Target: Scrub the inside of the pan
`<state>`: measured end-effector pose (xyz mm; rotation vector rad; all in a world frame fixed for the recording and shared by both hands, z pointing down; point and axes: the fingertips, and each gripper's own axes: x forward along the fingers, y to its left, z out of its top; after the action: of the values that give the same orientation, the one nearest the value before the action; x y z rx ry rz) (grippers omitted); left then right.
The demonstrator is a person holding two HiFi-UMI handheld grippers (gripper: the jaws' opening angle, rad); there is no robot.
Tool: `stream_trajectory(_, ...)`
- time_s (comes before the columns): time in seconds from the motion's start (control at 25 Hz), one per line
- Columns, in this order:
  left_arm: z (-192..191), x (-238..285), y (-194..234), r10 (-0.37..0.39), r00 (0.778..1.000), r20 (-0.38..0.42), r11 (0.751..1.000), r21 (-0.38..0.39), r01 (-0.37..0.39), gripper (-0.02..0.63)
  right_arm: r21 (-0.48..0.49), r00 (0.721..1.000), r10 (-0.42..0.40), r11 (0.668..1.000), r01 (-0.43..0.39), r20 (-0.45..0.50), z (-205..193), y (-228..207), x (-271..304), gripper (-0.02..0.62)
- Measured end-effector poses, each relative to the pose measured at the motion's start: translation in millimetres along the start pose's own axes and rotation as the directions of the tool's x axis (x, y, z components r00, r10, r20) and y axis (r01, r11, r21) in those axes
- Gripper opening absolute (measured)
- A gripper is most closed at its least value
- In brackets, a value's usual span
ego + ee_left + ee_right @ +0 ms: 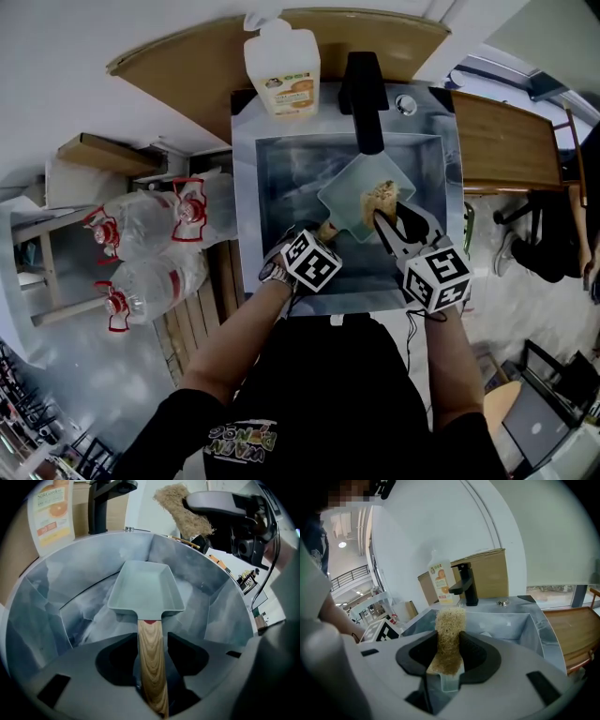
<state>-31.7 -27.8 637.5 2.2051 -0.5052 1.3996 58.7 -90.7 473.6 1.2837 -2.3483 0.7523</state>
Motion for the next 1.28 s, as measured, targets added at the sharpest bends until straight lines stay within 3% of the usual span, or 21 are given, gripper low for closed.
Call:
stream_trajectory(0.08,0,0,2,0.011,1.0,-0.002,1.0,-0.004,-0.011,0.169,-0.001,1.0,-0.003,1.0,0.003,-0.016,-3,1,5,0.147)
stream_trajectory(0.36,1,0,3,0.023,1.0,0.006,1.0,-0.014,-0.023,0.166,-0.03,0.996,-0.002,1.0,-0.001,-0.092,-17,5,25,0.147)
stream_trajectory(0.6,1,1,2,0.029,0.999,0.018,0.999,-0.021,-0.029,0.164,-0.097,0.981,0.032,0.994,-0.051,-0.192,-32,10,54,0.147)
stream_trajectory(0.96,0,1,2,0.034,0.999,0.015,0.999,-0.022,-0.034,0.163,-0.21,0.912,0.068,0.964,-0.165,-0.404,-72,8,102,0.147)
stream_trajectory(1.28,-1,0,2,0.04,0.999,0.006,0.999,-0.02,-0.04,0.163,-0.219,0.861,0.096,0.948,-0.232,-0.5,-94,11,127,0.147)
